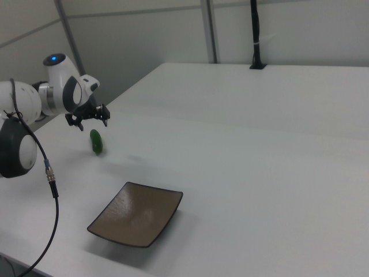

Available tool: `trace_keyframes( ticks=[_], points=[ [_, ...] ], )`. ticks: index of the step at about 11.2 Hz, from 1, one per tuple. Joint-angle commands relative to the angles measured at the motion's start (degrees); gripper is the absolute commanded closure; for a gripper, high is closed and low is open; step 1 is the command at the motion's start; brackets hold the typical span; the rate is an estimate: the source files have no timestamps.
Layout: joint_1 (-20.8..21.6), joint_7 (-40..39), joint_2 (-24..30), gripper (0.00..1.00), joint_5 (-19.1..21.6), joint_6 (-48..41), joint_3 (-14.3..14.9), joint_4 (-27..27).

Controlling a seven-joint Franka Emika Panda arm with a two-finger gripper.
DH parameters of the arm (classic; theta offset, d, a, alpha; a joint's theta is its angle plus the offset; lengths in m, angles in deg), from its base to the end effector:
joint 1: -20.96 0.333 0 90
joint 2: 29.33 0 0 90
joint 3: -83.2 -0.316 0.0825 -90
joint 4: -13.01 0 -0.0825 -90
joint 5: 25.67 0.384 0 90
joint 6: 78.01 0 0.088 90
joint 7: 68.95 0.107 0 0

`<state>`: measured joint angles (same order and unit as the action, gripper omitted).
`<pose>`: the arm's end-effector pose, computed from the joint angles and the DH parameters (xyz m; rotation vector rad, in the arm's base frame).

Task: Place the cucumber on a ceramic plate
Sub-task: 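Close the gripper around the middle of the green cucumber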

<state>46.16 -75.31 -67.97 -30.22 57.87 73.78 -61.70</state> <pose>0.6516 0.4083 0.3915 -2.7799 -1.0222 -0.5749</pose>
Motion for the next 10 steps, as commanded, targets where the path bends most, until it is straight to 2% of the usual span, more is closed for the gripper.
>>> trace_keyframes(
  ticks=[1, 5, 7, 10],
  points=[
    [1.60, 2.05, -6.08, 0.00, -2.13, 2.72, 0.63, 4.66],
    [3.88, 6.79, -9.87, 0.00, -4.76, 8.70, 1.33, 4.75],
    [4.67, 9.16, -11.71, 0.00, -5.99, 8.79, 2.03, 6.58],
    [5.02, 9.53, -12.25, 0.01, -7.92, 9.67, 2.39, 6.51]
  ],
)
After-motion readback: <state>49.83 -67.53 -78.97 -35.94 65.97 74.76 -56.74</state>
